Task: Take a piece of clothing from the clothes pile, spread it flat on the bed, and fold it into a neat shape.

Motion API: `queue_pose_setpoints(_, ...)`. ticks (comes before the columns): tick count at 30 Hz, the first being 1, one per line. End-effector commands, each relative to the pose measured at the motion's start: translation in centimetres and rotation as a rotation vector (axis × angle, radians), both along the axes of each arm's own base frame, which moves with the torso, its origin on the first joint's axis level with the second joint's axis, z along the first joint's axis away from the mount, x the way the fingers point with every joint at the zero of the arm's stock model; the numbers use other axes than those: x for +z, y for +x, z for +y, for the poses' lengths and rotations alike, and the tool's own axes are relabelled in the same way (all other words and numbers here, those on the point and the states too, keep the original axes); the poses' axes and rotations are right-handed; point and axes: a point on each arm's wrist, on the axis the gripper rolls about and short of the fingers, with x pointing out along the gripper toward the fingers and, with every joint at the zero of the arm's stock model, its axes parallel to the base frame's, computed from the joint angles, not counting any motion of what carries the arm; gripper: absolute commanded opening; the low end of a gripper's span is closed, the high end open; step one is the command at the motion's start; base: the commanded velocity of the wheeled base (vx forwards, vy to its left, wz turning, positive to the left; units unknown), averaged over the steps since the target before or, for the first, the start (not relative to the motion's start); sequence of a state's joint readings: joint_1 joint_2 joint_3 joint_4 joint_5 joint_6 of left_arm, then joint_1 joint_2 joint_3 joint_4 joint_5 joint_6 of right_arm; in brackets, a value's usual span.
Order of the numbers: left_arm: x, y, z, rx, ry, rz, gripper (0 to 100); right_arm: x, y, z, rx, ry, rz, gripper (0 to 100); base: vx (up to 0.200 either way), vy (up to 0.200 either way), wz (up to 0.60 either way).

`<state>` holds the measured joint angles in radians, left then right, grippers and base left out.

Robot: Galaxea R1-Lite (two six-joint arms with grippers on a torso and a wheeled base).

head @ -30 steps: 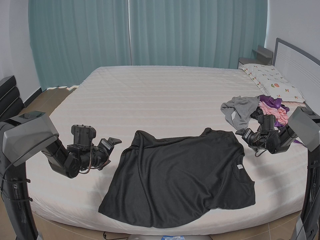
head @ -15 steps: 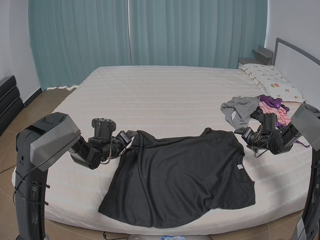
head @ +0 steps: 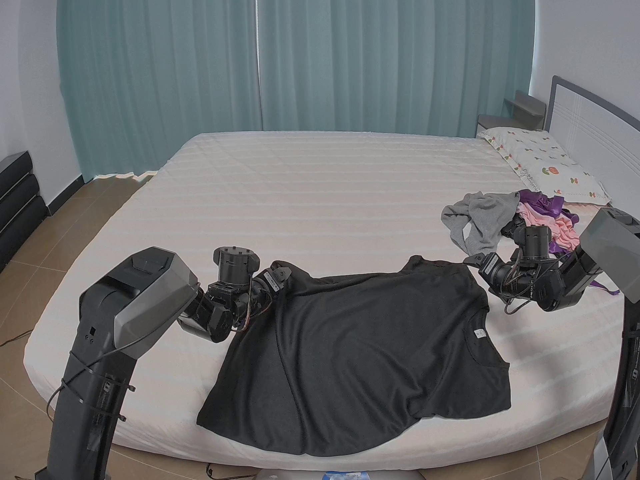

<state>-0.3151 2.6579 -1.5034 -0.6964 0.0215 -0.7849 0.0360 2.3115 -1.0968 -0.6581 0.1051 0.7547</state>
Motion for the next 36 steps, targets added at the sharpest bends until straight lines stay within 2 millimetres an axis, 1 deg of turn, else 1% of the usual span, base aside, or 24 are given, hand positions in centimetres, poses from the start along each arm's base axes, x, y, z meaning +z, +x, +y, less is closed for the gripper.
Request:
queue_pose_setpoints(1, -1.4, 0.3, -0.5, -0.006, 0.006, 0.012, 100, -0.5, 0.0, -0.2, -0.008, 0.005, 0.013, 100, 0.0, 0.0, 0.0)
queue_pose_setpoints(2, -1.3, 0.4, -0.5, -0.002, 0.002, 0.006, 0, -0.6, 0.0, -0.2, -0.009, 0.004, 0.015, 100, 0.0, 0.0, 0.0)
queue_pose_setpoints(4, -1.1, 0.6, -0.4, 0.005, -0.001, 0.001, 0, -0.7, 0.0, -0.2, -0.009, 0.004, 0.016, 100, 0.0, 0.0, 0.0)
queue_pose_setpoints(7, -0.7, 1.2, 0.5, 0.053, -0.002, -0.022, 0, -1.0, 0.1, -0.2, -0.007, 0.006, 0.021, 100, 0.0, 0.0, 0.0)
queue_pose_setpoints(8, -0.6, 1.2, 0.5, 0.054, -0.001, -0.024, 0, -1.0, 0.1, -0.2, -0.007, 0.006, 0.021, 100, 0.0, 0.0, 0.0)
queue_pose_setpoints(11, 0.2, 2.3, 2.5, 0.13, 0.005, -0.058, 0, -1.5, 0.3, -0.1, -0.007, 0.003, 0.027, 100, 0.0, 0.0, 0.0)
queue_pose_setpoints(13, 0.5, 2.6, 3.4, 0.164, 0.008, -0.074, 0, -1.7, 0.5, -0.2, -0.01, 0.002, 0.025, 100, 0.0, 0.0, 0.0)
queue_pose_setpoints(17, 2.3, 3.9, 6.2, 0.242, 0.003, -0.132, 0, -2.1, 1.3, -0.2, -0.011, 0.001, 0.015, 100, 0.0, 0.0, 0.0)
queue_pose_setpoints(19, 3.2, 4.2, 7.5, 0.268, 0.001, -0.15, 0, -2.3, 1.6, -0.2, -0.012, -0.003, 0.01, 100, 0.0, 0.0, 0.0)
queue_pose_setpoints(20, 3.2, 4.2, 7.8, 0.273, 0.001, -0.152, 0, -2.3, 1.7, -0.2, -0.013, -0.003, 0.006, 100, 0.0, 0.0, 0.0)
queue_pose_setpoints(21, 3.6, 4.4, 8.7, 0.288, 0.001, -0.158, 0, -2.2, 1.9, -0.2, -0.017, -0.006, -0.001, 100, 0.0, 0.0, 0.0)
queue_pose_setpoints(23, 3.7, 4.5, 9.3, 0.294, 0.0, -0.16, 0, -2.3, 2.2, -0.3, -0.019, -0.007, -0.008, 100, 0.0, 0.0, 0.0)
queue_pose_setpoints(25, 3.5, 4.4, 9.6, 0.293, -0.001, -0.151, 0, -2.4, 2.4, -0.2, -0.019, -0.007, -0.008, 100, 0.0, 0.0, 0.0)
queue_pose_setpoints(30, 3.1, 4.2, 8.9, 0.269, -0.006, -0.134, 0, -2.7, 2.4, -0.1, -0.016, -0.006, 0.0, 100, 0.0, 0.0, 0.0)
queue_pose_setpoints(34, 3.0, 3.7, 7.2, 0.209, -0.017, -0.1, 0, -2.7, 2.4, -0.1, -0.016, -0.006, 0.0, 100, 0.0, 0.0, 0.0)
queue_pose_setpoints(35, 2.9, 3.6, 6.8, 0.19, -0.02, -0.093, 100, -2.8, 2.4, -0.1, -0.016, -0.006, 0.002, 100, 0.0, 0.0, 0.0)
queue_pose_setpoints(36, 2.9, 3.5, 6.2, 0.167, -0.026, -0.09, 100, -2.8, 2.4, -0.2, -0.017, -0.006, 0.002, 100, 0.0, 0.0, 0.0)
